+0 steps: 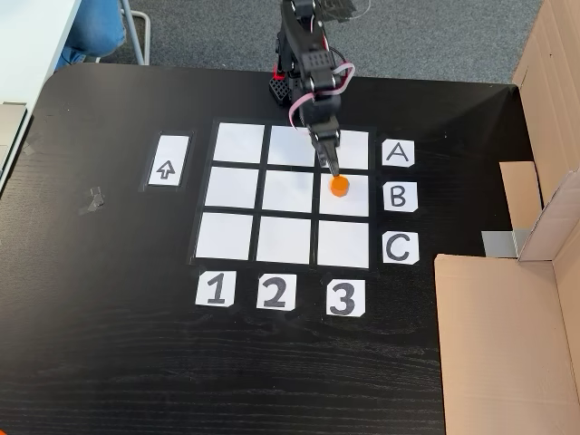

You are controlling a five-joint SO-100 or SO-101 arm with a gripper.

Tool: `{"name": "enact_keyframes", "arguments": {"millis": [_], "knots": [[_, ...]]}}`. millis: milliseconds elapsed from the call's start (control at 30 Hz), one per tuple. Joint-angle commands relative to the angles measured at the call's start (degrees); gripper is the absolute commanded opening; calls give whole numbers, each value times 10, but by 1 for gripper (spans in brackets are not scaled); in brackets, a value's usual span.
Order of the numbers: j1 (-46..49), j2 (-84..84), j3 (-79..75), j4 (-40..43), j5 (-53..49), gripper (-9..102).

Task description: Pick up the round, orange token and place it in the grid on square B3.

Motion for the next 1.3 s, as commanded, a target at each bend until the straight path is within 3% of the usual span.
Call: {"name": "enact_keyframes", "arguments": {"millis": [0, 200, 333, 400, 533, 800, 1267], "knots": [[50, 202, 111, -29, -50, 76], [367, 529, 244, -39, -206, 74], [568, 636, 269, -42, -236, 69], [653, 689, 277, -53, -223, 55], [819, 796, 329, -62, -159, -1], [1084, 795, 450, -64, -134, -1], [1113, 795, 477, -76, -120, -1]]}}
